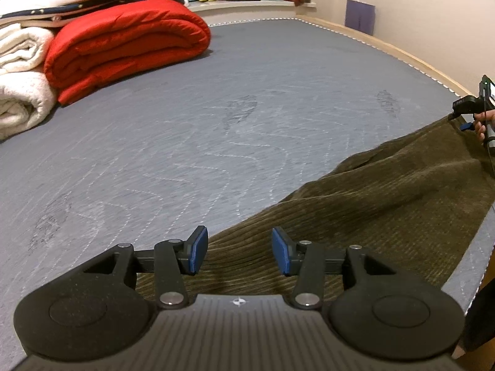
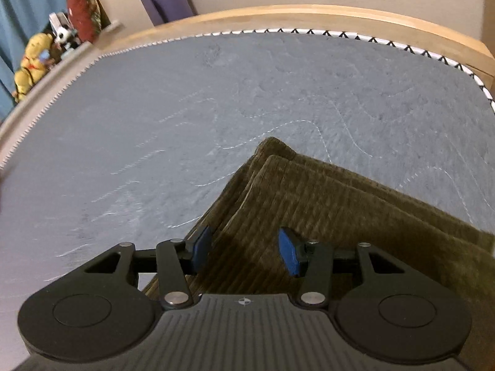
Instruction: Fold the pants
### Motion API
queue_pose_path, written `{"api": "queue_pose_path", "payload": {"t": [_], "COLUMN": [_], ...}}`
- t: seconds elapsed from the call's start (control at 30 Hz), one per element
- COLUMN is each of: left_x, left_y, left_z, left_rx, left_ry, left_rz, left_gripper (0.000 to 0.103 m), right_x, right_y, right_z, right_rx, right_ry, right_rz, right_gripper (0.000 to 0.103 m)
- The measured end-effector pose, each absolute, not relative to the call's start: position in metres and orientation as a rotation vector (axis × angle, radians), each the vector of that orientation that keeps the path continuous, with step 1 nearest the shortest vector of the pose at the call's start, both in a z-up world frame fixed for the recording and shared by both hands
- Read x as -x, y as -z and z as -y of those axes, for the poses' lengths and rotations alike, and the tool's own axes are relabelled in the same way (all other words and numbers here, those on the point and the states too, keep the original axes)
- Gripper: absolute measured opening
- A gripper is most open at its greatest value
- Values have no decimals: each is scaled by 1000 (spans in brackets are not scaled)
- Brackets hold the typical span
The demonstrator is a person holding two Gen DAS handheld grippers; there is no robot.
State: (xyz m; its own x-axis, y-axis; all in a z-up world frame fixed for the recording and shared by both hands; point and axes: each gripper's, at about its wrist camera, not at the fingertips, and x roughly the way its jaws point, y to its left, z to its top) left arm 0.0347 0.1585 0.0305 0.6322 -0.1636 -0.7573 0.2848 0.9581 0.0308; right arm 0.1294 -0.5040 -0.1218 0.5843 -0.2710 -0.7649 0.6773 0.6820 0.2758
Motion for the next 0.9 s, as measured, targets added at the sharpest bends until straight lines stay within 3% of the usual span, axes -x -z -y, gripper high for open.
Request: {"api": "queue_pose_path", "payload": {"t": [0.07, 0.13, 0.2, 0.4, 0.5, 0.57, 0.6, 0.77, 0.87, 0.9], "left_x": [-36, -37, -39, -40, -40, -39, -38, -27, -16, -12], "left_y": [-29, -28, -28, -29, -28, -28, -28, -30, -17, -4], "left_z": [-162, -165, -168, -182, -194, -204, -210, -241, -262, -269], "left_rx": [-152, -153, -154, -138, -133, -128, -124, -82, -57, -67], "left_ry": [251, 247, 244, 228, 207, 189, 175, 150, 173, 167], "left_rz": [-851, -852, -852, -842, -852, -860, -864, -879, -950, -1008], "left_gripper": [50, 50, 50, 50, 50, 50, 50, 50, 37, 24], "right_x": [-141, -148, -150, -141, -148, -156, -155, -151, -145, -143], "right_y": [122, 123, 122, 68, 81, 95, 97, 74, 60, 55], "right_z": [497, 492, 492, 512, 520, 518, 513, 487, 475, 472], "right_rx": [-506, -433, -425, -517, -560, -549, -536, -446, -432, -432], "right_ry": [613, 675, 686, 701, 714, 716, 716, 658, 591, 564], "right_rz": [-781, -802, -792, -487, -549, -654, -665, -606, -587, -585], "right_gripper": [52, 21, 8, 6, 10, 35, 53, 61, 64, 65]}}
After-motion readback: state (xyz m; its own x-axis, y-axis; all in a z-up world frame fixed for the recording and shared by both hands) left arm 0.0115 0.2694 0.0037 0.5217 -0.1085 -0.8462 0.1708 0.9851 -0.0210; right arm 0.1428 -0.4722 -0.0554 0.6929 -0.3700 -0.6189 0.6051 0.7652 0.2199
